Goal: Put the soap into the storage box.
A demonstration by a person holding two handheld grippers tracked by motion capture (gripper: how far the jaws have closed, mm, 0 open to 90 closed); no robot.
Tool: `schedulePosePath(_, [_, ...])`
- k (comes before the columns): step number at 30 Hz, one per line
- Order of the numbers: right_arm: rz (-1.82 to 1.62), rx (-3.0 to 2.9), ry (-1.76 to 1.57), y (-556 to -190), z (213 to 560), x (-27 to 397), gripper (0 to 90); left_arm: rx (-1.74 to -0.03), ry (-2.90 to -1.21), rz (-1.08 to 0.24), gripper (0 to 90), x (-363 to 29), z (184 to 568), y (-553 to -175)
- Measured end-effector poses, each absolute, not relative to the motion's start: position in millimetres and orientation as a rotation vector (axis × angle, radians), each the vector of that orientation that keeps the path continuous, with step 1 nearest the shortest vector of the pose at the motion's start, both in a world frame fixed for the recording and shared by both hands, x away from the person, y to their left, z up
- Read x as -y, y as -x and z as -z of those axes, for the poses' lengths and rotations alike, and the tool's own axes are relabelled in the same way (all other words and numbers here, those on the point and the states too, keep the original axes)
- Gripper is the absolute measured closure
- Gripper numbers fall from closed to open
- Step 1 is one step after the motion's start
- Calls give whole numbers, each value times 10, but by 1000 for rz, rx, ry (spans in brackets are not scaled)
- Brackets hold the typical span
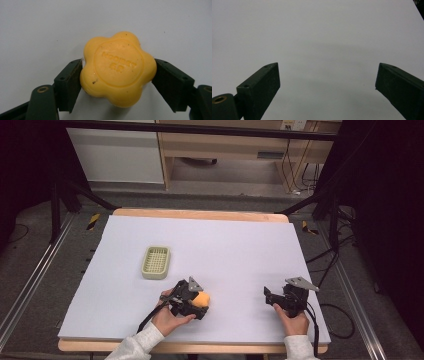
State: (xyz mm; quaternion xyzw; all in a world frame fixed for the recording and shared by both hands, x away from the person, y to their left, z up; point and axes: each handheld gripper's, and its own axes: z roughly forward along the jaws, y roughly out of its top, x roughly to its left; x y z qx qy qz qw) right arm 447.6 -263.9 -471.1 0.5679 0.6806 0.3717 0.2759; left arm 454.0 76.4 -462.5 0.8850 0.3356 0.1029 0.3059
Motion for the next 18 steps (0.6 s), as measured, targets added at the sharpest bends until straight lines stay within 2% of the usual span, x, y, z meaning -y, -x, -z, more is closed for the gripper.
schedulePosePath(6, [-1001, -1829, -1528, -4475, 4710, 2637, 61, -866, -2354, -266, 252, -777, 4626, -4549])
schedulePosePath(9, [-999, -1832, -1524, -4475, 4711, 2636, 62, -848, -2368, -262, 212, -791, 4664, -4562])
schedulePosePath(12, [-1001, -1829, -1527, -4476, 4711, 2636, 62, -837, -2359, -260, 257, -784, 4679, -4557])
schedulePosePath(18, [-1000, -1831, -1526, -4478, 4712, 2634, 62, -848, -2365, -271, 263, -773, 4670, -4549])
